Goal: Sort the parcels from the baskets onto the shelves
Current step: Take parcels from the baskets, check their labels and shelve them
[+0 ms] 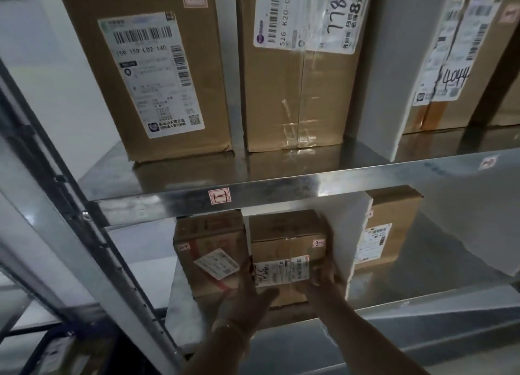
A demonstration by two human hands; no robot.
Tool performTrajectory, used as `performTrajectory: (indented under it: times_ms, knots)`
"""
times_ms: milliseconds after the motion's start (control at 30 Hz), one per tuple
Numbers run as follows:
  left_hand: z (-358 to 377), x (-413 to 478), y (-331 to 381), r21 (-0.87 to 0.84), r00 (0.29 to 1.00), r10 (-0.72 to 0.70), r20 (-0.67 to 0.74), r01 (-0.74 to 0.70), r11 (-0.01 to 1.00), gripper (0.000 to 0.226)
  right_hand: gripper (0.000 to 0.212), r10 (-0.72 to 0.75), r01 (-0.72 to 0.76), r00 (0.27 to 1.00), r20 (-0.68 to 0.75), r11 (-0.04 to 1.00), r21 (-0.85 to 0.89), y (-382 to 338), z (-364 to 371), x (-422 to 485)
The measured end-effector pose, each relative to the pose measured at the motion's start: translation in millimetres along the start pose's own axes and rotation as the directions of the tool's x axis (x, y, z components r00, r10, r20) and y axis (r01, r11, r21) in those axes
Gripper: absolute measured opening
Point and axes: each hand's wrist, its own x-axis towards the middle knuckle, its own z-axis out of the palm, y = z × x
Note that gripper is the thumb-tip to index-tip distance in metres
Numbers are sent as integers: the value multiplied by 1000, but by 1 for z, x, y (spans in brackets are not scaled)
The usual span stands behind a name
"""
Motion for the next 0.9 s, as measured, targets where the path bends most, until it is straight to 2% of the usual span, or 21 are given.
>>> performTrajectory:
  times_ms: [67, 133, 300, 500, 600, 667, 767, 900]
  knots:
    - [4, -1, 5, -40, 1000, 7, -3, -7, 999, 89, 98, -105, 103, 993, -62, 994, -39, -11, 0, -9]
    - [7, -2, 9, -39, 1000, 4, -24, -5, 999, 88, 101, -141, 133, 985, -102, 988, -82, -19, -1, -17]
    - [13, 3, 7, -31, 998, -6, -70, 3, 1000, 99, 104, -133, 124, 989, -60, 983, -135, -41, -5, -28]
    - [18, -1, 18, -54, 998, -29, -54, 26, 998, 101, 77, -112, 104, 993, -28, 973, -207, -56, -7, -24]
    - [18, -6, 29, -60, 999, -5, -43, 3, 998, 97, 85, -126, 123, 992, 7, 954, -273, -56, -7, -17]
    - [17, -11, 39, -93, 1000, -9, -28, 7, 996, 94, 90, -118, 125, 992, 41, 962, -242, -57, -9, -15]
    - [16, -12, 43, -108, 997, -35, -63, 28, 994, 101, 92, -126, 136, 990, 64, 976, -169, -56, -10, -14]
    - [14, -7, 33, -61, 997, -60, -49, 57, 997, 96, 88, -141, 143, 990, 26, 985, -97, -53, -9, -20]
